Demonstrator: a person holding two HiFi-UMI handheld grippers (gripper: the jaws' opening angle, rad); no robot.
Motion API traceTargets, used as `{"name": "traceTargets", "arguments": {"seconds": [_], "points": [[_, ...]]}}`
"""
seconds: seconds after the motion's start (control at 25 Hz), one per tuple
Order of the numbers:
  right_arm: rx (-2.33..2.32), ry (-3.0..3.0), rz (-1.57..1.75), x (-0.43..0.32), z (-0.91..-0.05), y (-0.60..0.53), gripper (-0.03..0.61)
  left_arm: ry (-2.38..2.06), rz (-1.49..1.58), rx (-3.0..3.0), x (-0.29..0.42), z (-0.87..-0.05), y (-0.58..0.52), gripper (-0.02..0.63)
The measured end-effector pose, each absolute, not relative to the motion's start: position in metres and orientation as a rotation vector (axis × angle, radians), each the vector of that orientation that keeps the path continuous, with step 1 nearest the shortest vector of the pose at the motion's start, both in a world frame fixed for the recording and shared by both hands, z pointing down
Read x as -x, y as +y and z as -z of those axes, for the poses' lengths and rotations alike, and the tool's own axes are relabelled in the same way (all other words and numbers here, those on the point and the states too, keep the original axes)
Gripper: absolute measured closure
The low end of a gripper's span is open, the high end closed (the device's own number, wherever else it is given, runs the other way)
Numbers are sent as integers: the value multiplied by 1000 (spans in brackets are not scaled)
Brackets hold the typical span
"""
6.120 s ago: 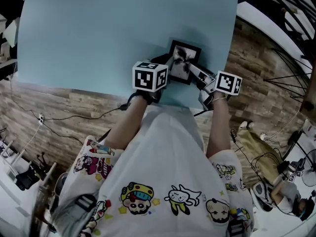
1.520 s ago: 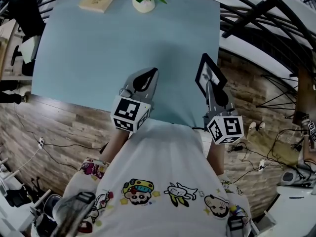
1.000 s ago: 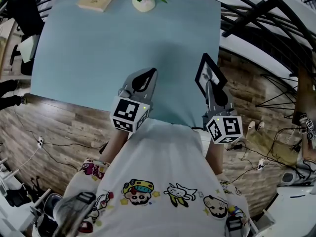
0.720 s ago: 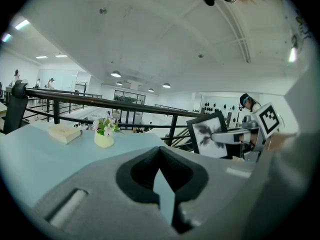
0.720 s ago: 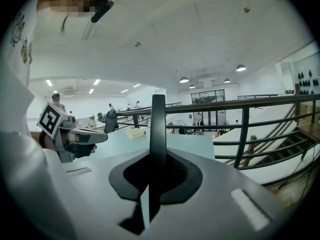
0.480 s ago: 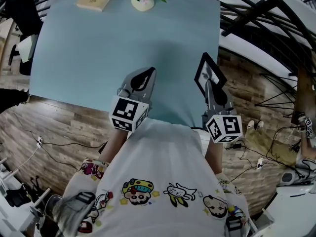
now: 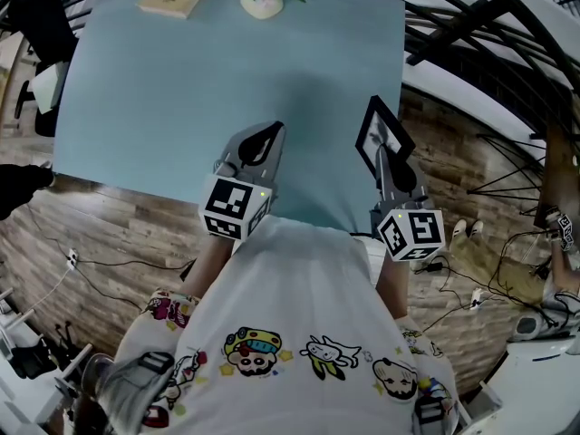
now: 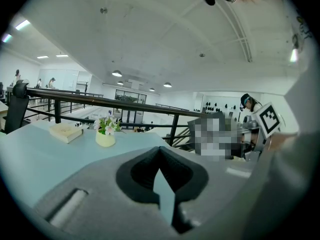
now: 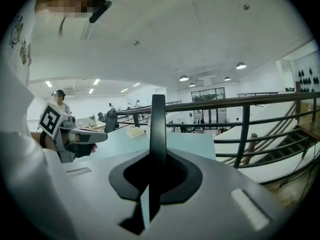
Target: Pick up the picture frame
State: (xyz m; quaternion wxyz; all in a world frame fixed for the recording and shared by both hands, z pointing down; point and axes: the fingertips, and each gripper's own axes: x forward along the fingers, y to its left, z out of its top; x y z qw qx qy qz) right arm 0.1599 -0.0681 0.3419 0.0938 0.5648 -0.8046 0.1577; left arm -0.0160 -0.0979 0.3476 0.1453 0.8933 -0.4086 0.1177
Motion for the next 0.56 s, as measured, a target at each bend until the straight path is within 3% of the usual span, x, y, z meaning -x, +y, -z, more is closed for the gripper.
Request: {"name": "traceTargets", "arguments": {"seconds": [0.56], "points": [[-1672,-2384,-479,-159,-347,-71,555,-1177,-346,-2566,17,-352,-100,615]]}}
